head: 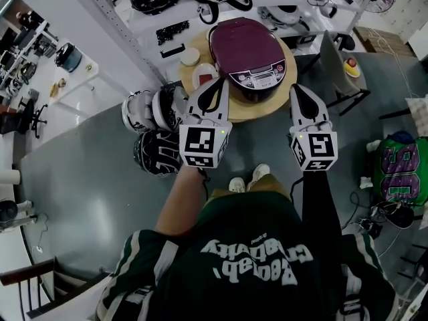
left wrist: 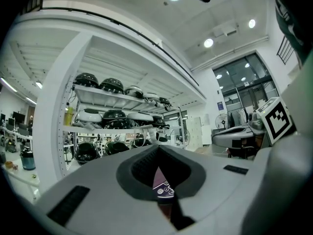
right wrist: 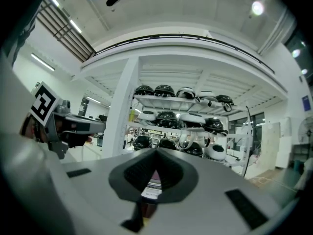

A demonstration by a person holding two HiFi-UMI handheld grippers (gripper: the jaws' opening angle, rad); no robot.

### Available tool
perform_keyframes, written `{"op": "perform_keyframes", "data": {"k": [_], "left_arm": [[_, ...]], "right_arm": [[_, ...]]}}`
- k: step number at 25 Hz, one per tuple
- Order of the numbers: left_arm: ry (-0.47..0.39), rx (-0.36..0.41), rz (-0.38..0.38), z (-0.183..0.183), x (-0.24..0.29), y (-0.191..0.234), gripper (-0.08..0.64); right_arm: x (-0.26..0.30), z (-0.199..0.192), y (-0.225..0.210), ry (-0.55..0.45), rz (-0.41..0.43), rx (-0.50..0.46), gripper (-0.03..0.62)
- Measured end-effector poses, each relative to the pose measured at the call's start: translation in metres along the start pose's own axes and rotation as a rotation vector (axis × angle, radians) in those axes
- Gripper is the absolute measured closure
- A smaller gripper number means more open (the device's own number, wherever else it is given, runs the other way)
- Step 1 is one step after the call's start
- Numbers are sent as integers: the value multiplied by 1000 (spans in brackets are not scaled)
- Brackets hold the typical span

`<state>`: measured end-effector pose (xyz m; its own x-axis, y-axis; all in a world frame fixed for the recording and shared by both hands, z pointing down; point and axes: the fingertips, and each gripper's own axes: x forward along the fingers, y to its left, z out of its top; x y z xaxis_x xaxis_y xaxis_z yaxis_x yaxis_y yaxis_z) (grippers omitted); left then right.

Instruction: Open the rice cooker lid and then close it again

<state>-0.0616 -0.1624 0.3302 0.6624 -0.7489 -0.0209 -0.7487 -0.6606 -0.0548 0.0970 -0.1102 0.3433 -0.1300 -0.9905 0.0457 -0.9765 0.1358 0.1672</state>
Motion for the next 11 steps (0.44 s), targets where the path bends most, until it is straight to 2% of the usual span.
{"op": "perform_keyframes", "data": {"k": [11], "left_arm": [[11,-12,-12,-5,-2,-3,558]], "right_arm": [[-4,-3,1,14,-8,-20,589]]}}
